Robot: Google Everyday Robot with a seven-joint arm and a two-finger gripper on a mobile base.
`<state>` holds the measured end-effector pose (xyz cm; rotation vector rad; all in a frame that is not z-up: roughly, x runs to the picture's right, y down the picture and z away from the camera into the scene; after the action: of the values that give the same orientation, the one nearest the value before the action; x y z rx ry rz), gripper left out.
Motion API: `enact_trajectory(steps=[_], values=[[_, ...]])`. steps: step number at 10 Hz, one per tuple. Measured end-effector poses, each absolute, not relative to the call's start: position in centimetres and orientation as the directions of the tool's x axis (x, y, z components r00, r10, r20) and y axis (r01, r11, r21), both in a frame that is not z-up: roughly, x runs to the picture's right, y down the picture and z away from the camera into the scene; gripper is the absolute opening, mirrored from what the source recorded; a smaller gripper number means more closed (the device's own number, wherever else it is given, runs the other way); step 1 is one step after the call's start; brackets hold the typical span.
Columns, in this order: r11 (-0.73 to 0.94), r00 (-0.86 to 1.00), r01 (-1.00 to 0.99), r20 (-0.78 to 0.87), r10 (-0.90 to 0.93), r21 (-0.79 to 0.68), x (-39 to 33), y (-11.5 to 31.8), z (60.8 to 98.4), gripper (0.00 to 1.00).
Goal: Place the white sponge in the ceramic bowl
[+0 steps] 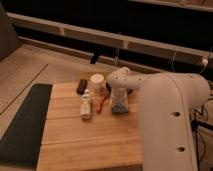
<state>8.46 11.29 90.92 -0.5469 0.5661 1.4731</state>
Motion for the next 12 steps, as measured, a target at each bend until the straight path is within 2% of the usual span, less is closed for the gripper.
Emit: enact_trajectory(steps=[2, 3, 9, 12], values=[[0.016, 0.014, -1.0, -0.626, 0.779, -0.002, 8.3, 9.6, 90.5, 0.05], [0.014, 0.012, -1.0, -0.601, 0.799, -0.001, 8.1, 8.3, 89.9, 0.0], [0.0, 0.032, -0.998, -0.466, 0.884, -0.069, 4.2, 2.3, 85.6, 0.0], [0.043, 0.051, -0.999, -0.365, 0.93, -0.031, 4.9, -2.4, 83.8, 0.0]])
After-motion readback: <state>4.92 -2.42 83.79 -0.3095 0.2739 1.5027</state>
